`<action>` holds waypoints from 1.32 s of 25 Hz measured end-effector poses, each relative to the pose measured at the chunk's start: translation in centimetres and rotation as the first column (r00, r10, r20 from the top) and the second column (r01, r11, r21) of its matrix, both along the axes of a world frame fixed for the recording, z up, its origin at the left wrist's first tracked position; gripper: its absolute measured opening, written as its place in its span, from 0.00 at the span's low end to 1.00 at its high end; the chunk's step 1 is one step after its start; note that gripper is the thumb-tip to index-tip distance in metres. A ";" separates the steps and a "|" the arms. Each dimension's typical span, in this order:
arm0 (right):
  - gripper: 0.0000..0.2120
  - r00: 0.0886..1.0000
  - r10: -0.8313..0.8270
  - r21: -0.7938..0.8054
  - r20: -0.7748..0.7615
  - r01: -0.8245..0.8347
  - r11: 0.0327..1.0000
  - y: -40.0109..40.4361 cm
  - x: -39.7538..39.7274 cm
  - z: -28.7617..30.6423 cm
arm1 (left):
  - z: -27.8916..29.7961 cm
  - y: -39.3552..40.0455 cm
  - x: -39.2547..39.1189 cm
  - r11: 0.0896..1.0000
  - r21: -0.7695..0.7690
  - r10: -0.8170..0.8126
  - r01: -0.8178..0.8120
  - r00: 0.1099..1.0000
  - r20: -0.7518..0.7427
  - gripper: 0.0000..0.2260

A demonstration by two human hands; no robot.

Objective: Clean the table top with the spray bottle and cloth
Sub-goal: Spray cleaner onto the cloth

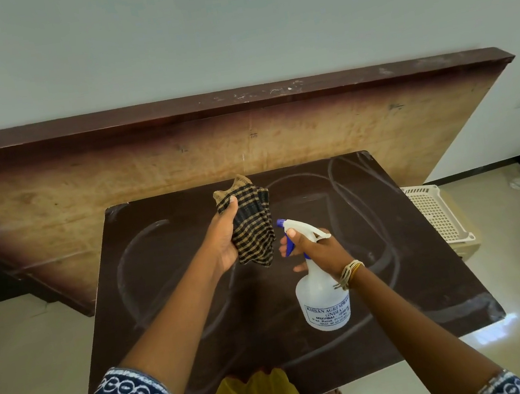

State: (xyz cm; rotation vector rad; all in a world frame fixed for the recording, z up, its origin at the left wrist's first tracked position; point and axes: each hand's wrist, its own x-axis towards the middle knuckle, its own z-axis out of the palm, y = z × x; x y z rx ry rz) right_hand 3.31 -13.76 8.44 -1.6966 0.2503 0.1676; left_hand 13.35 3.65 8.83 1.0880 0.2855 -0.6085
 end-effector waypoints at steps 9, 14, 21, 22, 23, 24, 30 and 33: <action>0.09 0.874 -0.485 0.152 -0.033 0.484 0.862 -7.8 0.2 -3.4 | -1.0 -4.8 -0.1 0.999 0.013 -0.052 0.053 0.997 -0.061 0.17; 0.07 0.806 -0.587 0.079 -0.074 0.592 0.802 -14.5 3.1 -3.8 | -1.7 -8.3 0.5 0.999 0.029 -0.027 0.030 0.994 -0.108 0.19; 0.09 0.786 -0.611 0.134 -0.096 0.619 0.774 -19.8 7.3 -4.6 | -2.8 -11.6 1.7 0.998 0.056 0.044 -0.037 0.989 -0.141 0.18; 0.09 0.794 -0.600 0.136 -0.099 0.608 0.782 -20.2 7.5 -4.8 | -2.9 -11.8 1.8 0.997 0.056 0.056 -0.049 0.988 -0.146 0.18; 0.10 0.802 -0.588 0.127 -0.105 0.597 0.792 -20.6 7.6 -5.0 | -2.9 -11.9 1.8 0.997 0.056 0.069 -0.061 0.986 -0.151 0.18; 0.12 0.809 -0.576 0.106 -0.112 0.587 0.803 -21.0 7.6 -5.3 | -2.9 -11.9 1.8 0.996 0.055 0.079 -0.071 0.985 -0.154 0.18; 0.24 0.802 -0.585 0.043 -0.121 0.593 0.804 -21.7 6.0 -5.8 | -2.3 -11.4 0.8 0.997 0.049 0.073 -0.066 0.987 -0.145 0.18; 0.27 0.742 -0.638 -0.077 -0.207 0.638 0.767 -21.2 5.3 -6.4 | -1.7 -10.5 -0.2 0.998 0.050 0.050 -0.044 0.990 -0.135 0.15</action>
